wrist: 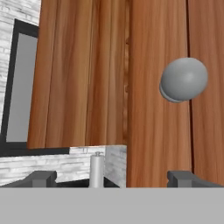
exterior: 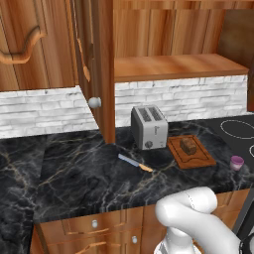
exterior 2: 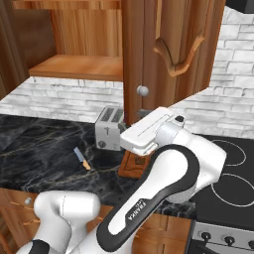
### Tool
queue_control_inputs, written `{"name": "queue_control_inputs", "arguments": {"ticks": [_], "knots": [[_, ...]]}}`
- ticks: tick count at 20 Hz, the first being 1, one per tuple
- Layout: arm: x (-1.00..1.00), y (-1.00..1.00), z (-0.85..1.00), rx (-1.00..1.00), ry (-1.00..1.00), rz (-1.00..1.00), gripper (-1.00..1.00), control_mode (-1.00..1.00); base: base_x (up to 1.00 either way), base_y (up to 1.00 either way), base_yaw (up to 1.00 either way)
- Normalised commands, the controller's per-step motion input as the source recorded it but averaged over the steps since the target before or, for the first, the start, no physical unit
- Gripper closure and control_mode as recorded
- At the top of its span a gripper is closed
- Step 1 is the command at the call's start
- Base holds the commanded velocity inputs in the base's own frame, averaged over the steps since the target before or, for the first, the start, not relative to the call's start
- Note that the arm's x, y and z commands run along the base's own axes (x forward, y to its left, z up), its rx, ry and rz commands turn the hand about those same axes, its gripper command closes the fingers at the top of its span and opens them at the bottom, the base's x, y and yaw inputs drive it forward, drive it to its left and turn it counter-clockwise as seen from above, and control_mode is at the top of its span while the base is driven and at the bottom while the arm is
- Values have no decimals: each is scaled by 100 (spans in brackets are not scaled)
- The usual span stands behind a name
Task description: Pick the bread, place it on the cutting board, pick the jam, place it on the counter, and close the cabinet.
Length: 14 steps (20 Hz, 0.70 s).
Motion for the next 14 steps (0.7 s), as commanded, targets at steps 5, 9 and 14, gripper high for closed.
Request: {"name": "queue_control_inputs", "arguments": {"ticks": [5, 9, 14], "knots": [[20, 30, 0, 0, 0, -5, -100, -100, 0, 0, 0], [23, 25, 3, 0, 0, -5, -100, -100, 0, 0, 0], [18, 19, 4, 0, 0, -5, -100, -100, 0, 0, 0]]}}
